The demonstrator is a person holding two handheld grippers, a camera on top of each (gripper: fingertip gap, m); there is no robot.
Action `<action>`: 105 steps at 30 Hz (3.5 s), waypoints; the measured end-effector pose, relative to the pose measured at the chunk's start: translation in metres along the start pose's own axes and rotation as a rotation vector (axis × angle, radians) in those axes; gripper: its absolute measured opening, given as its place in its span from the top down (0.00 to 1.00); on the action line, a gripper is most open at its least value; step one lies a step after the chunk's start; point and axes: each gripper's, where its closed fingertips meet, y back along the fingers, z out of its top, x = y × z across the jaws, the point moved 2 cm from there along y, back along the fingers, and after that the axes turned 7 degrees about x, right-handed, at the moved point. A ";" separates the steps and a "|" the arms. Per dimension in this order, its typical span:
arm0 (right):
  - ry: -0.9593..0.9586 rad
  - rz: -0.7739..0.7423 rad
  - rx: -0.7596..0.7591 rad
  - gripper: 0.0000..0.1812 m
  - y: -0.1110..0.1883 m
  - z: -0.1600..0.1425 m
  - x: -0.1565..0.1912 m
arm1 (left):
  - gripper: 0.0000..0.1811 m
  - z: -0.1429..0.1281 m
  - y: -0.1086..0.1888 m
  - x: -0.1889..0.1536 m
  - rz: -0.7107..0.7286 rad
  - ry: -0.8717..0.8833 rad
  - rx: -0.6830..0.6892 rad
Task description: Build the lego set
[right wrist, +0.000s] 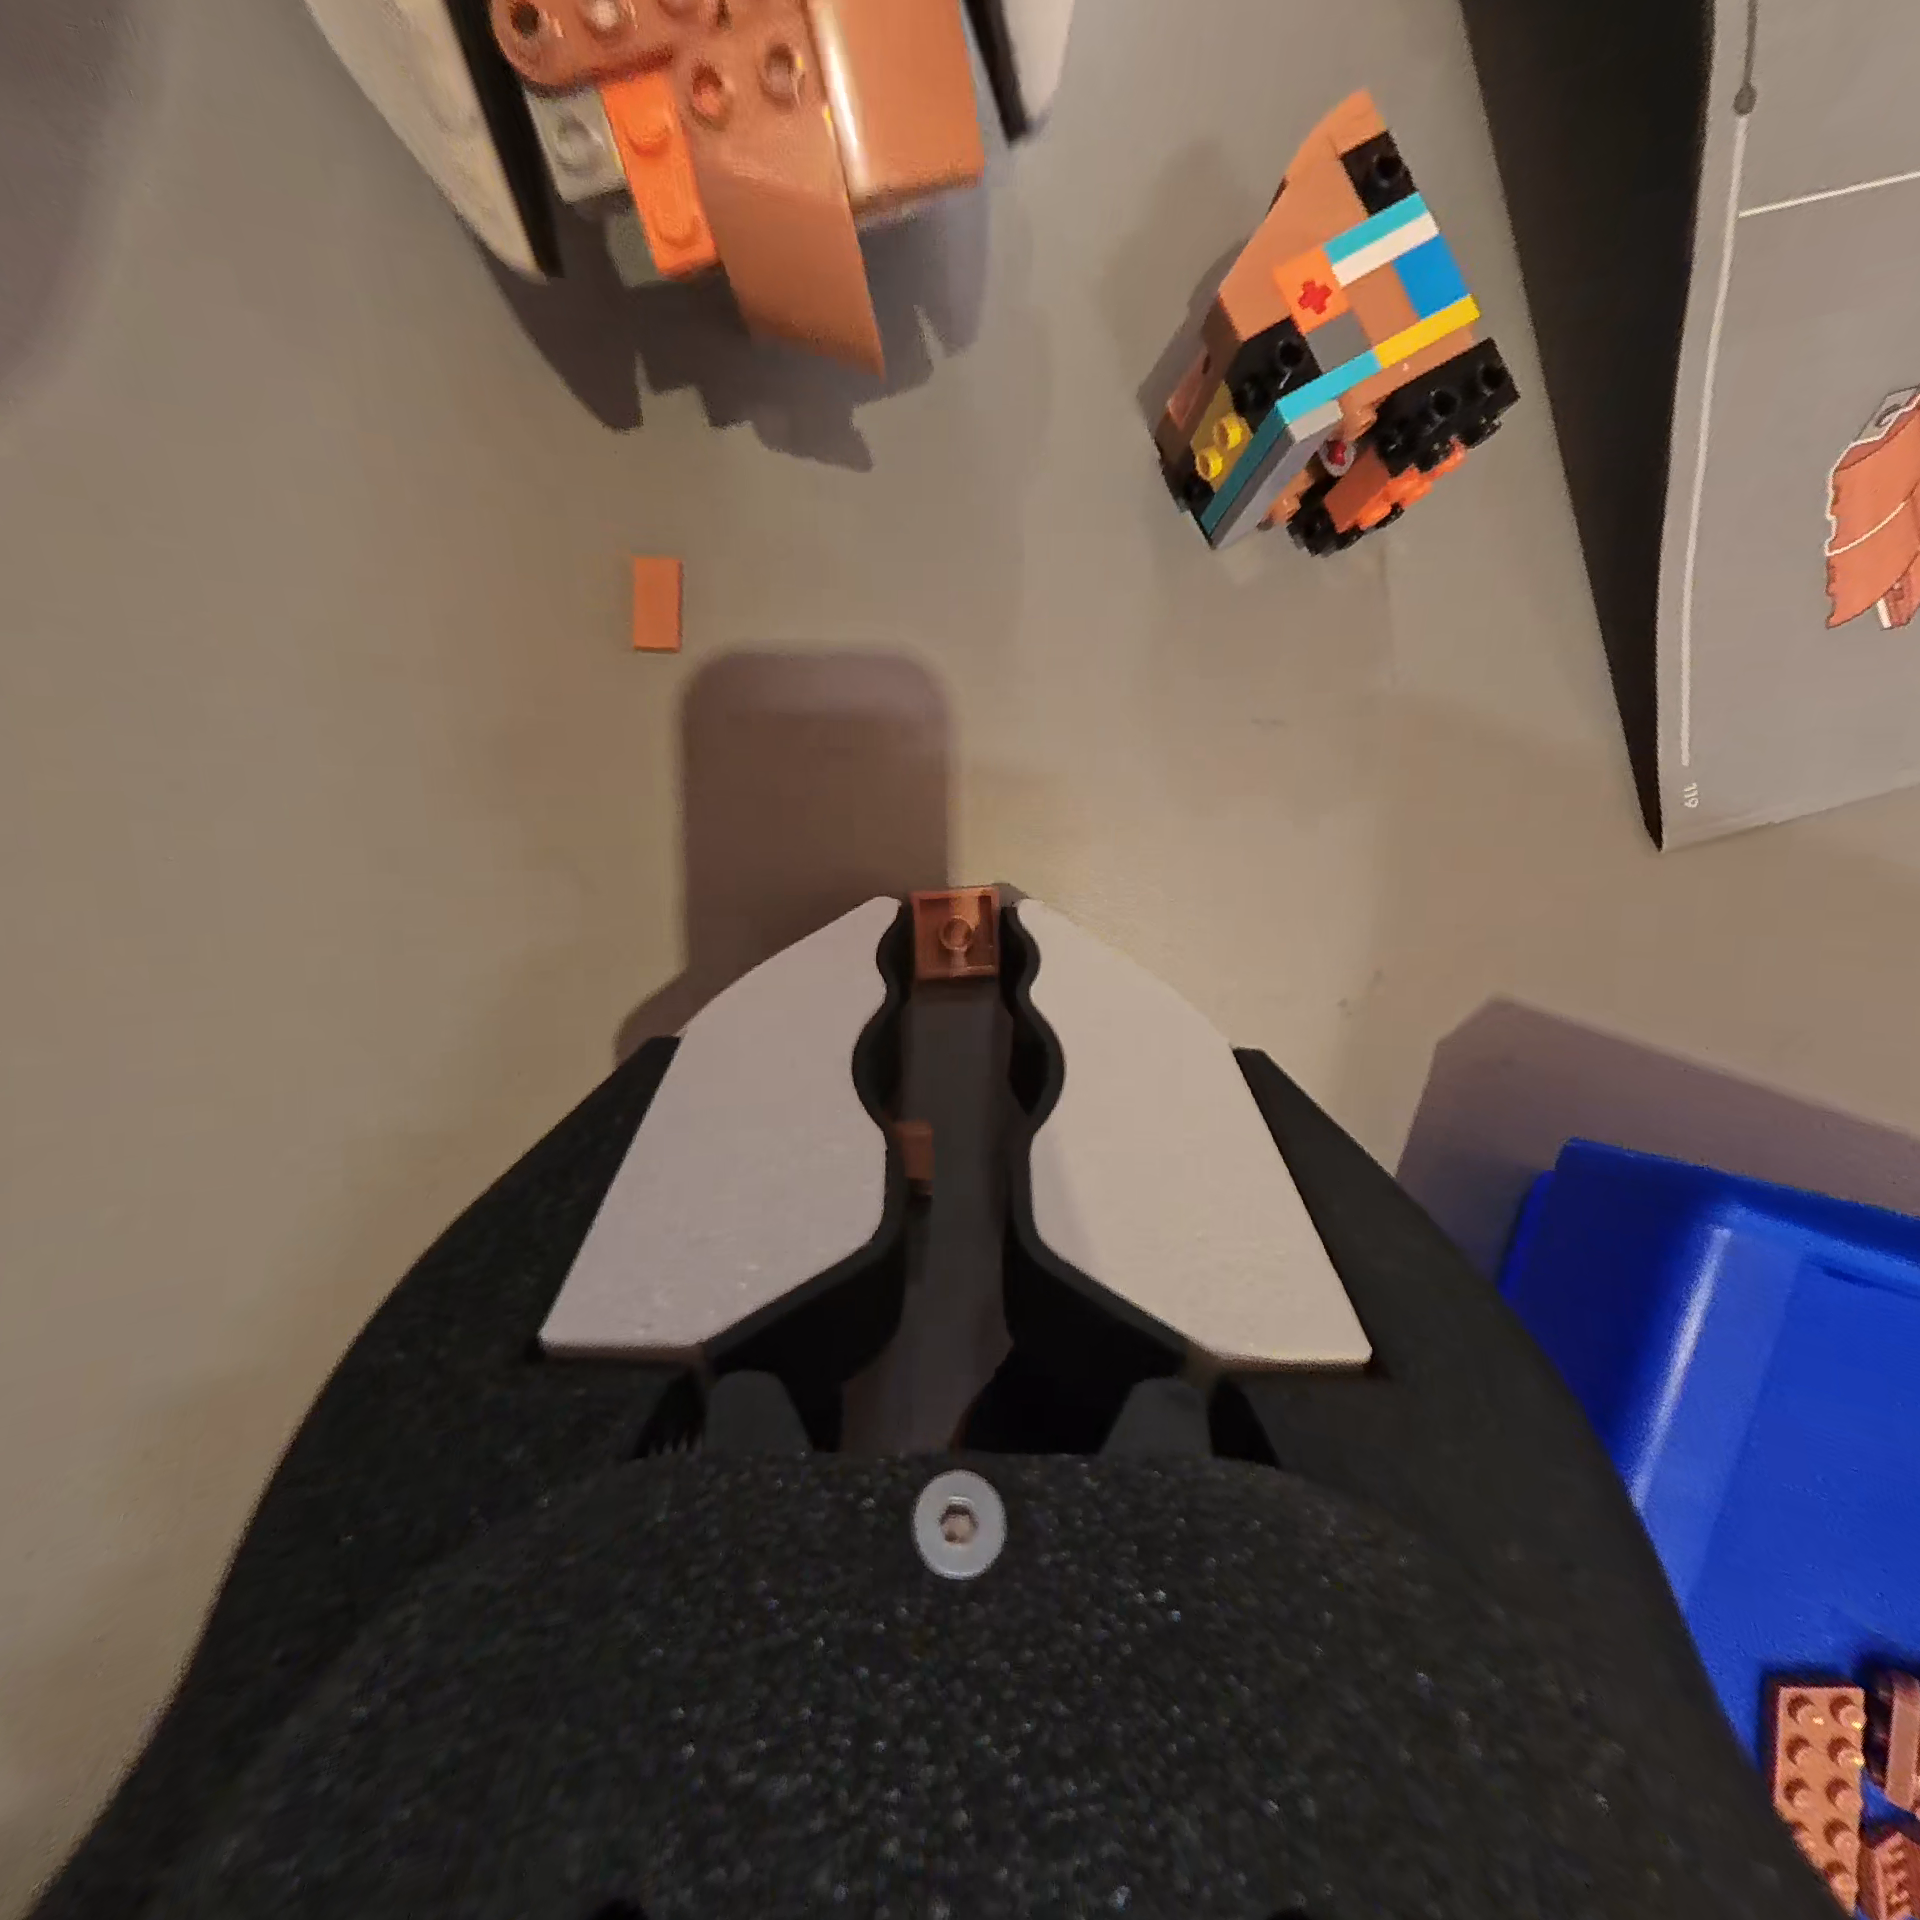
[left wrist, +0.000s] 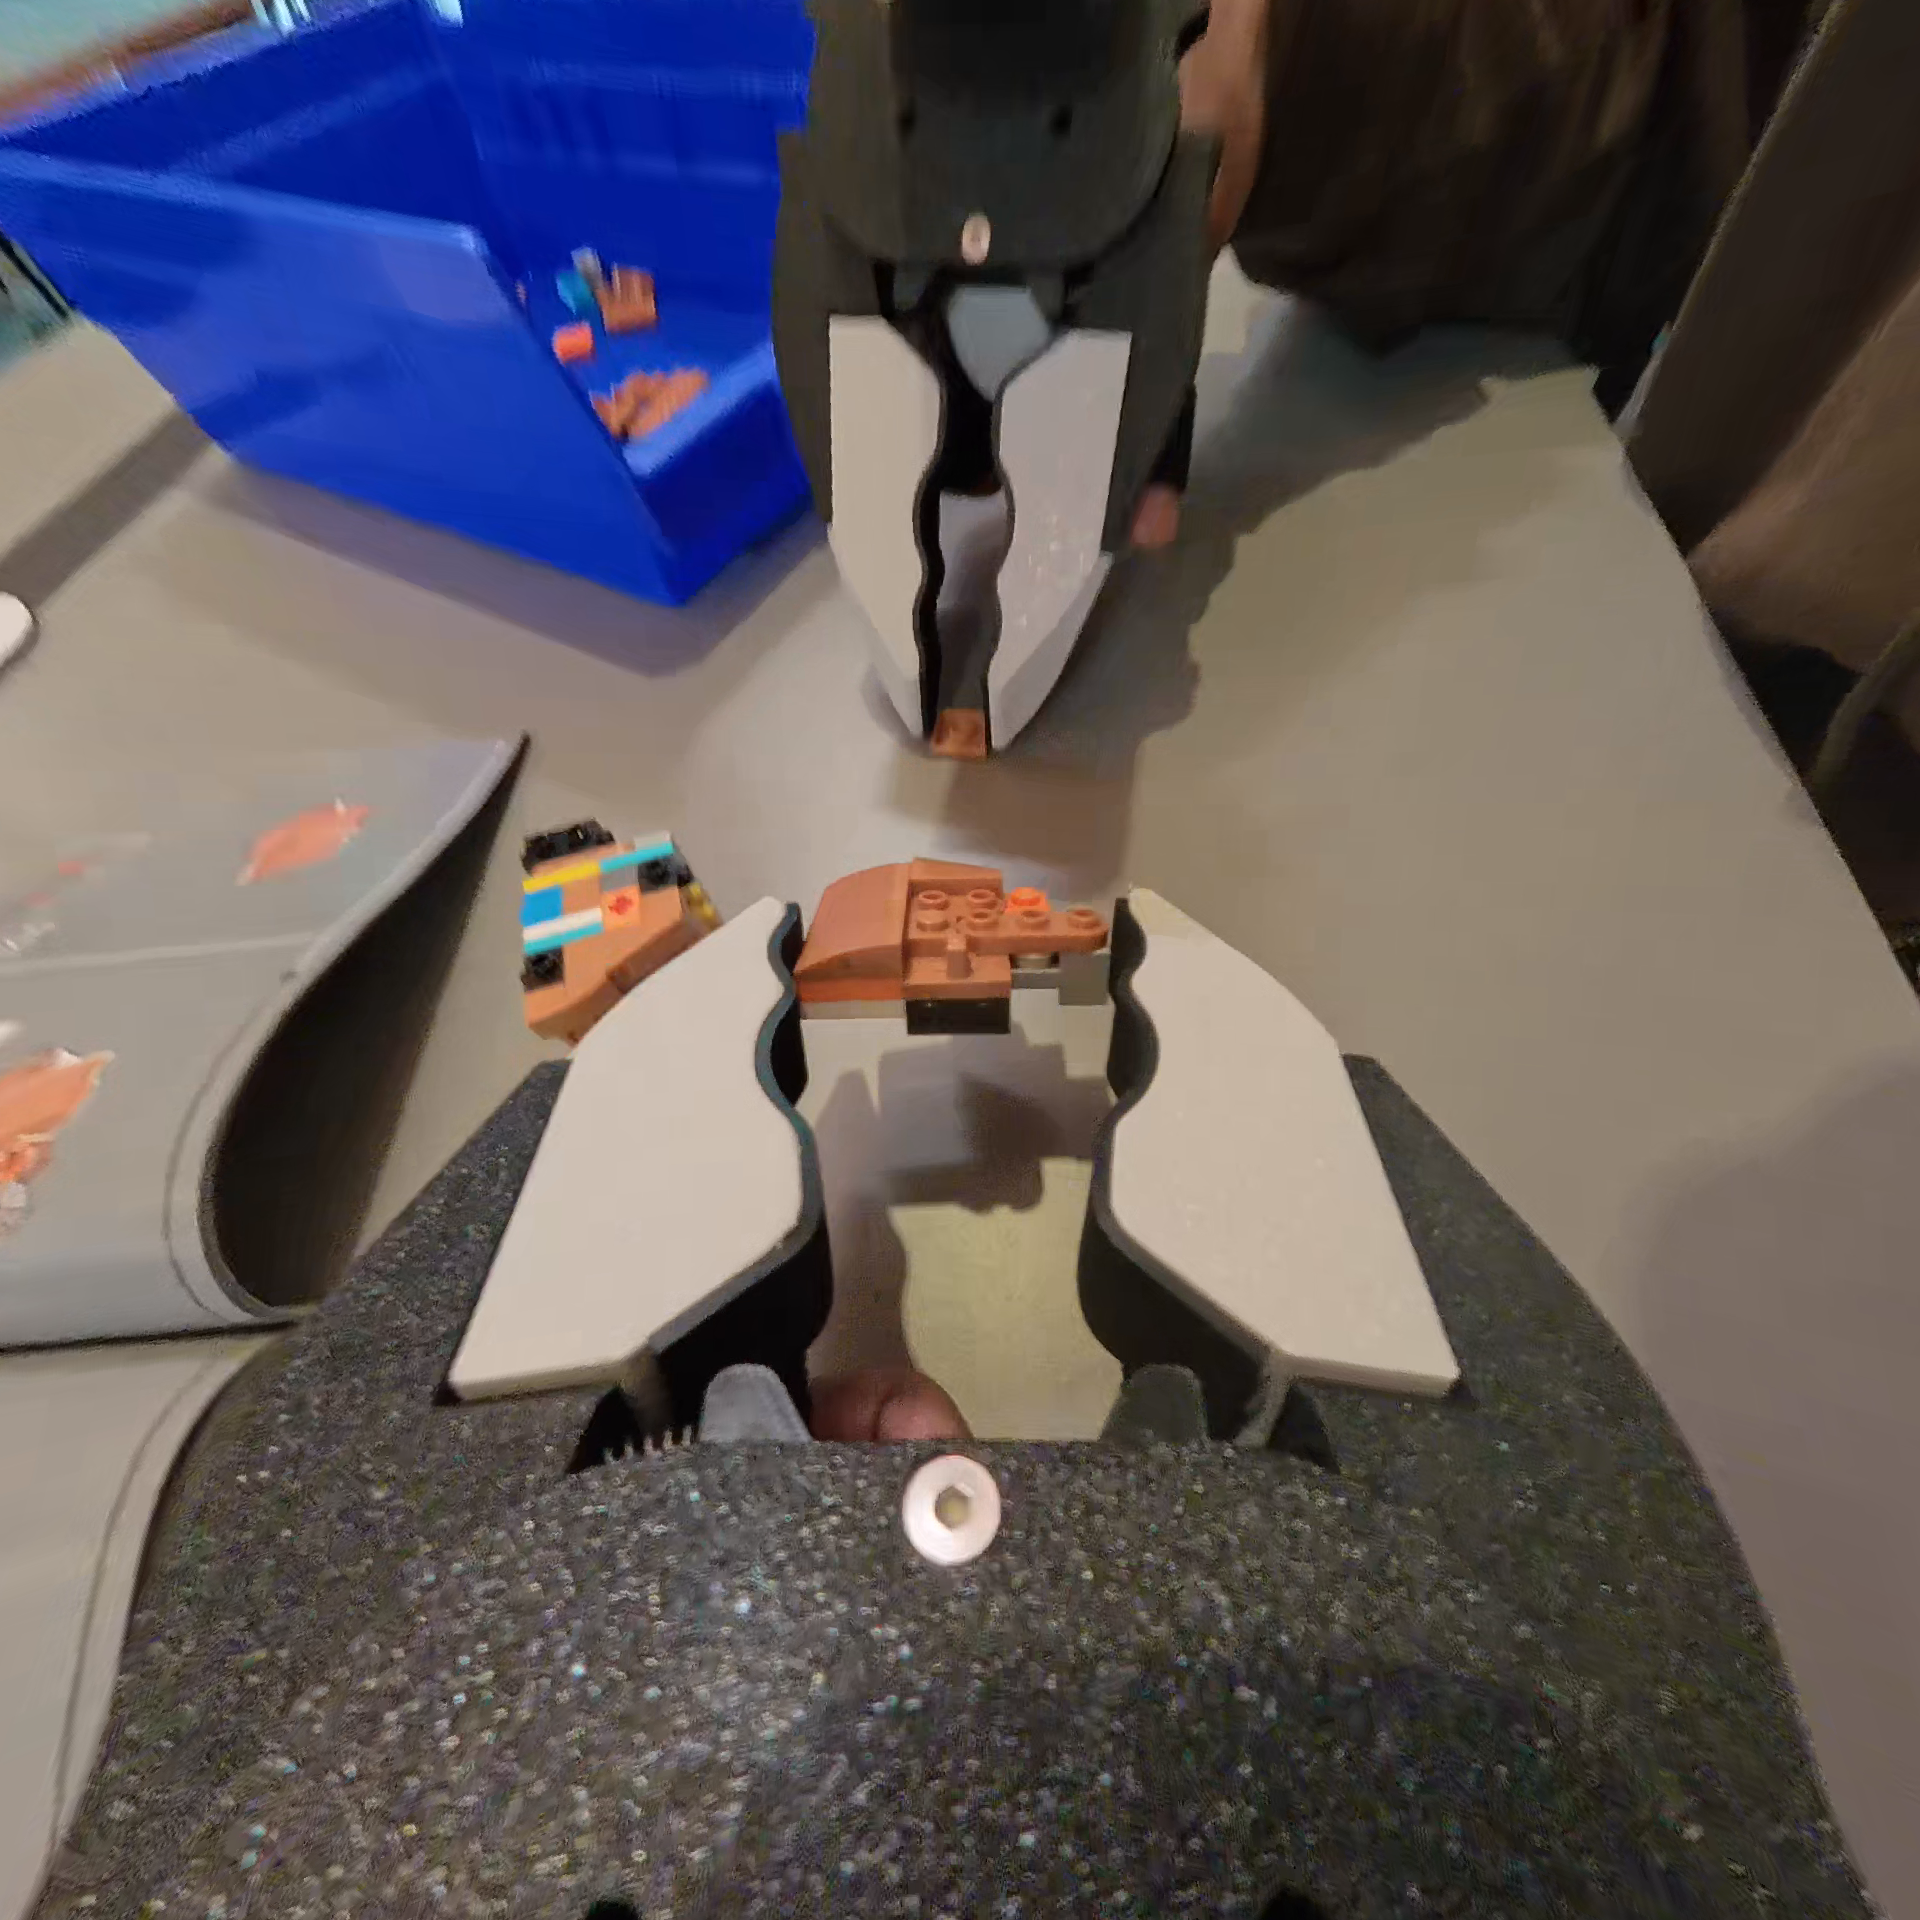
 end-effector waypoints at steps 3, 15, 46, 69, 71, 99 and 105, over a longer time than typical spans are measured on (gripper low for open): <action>-0.005 0.000 -0.019 0.91 0.001 0.003 0.000 | 0.69 -0.013 -0.005 -0.001 -0.028 0.052 0.114; -0.067 0.075 -0.270 0.92 0.019 0.041 0.008 | 0.65 -0.035 -0.005 -0.009 -0.112 0.085 0.264; -0.640 1.033 -1.210 0.91 0.074 0.126 0.040 | 0.90 0.066 0.042 -0.015 0.495 -0.582 -0.424; -0.505 0.238 -0.664 0.89 0.023 0.108 0.017 | 0.90 0.007 0.012 0.014 0.446 -0.434 0.203; -0.533 0.255 -0.667 0.93 0.023 0.108 0.015 | 0.90 0.006 0.010 0.012 0.442 -0.449 0.216; -0.769 0.836 -0.862 0.98 0.042 0.108 0.021 | 0.91 0.033 0.029 -0.005 0.200 -0.320 -0.216; -0.542 0.555 -0.887 0.91 0.051 0.105 0.013 | 0.91 0.033 0.033 0.001 0.106 -0.154 -0.249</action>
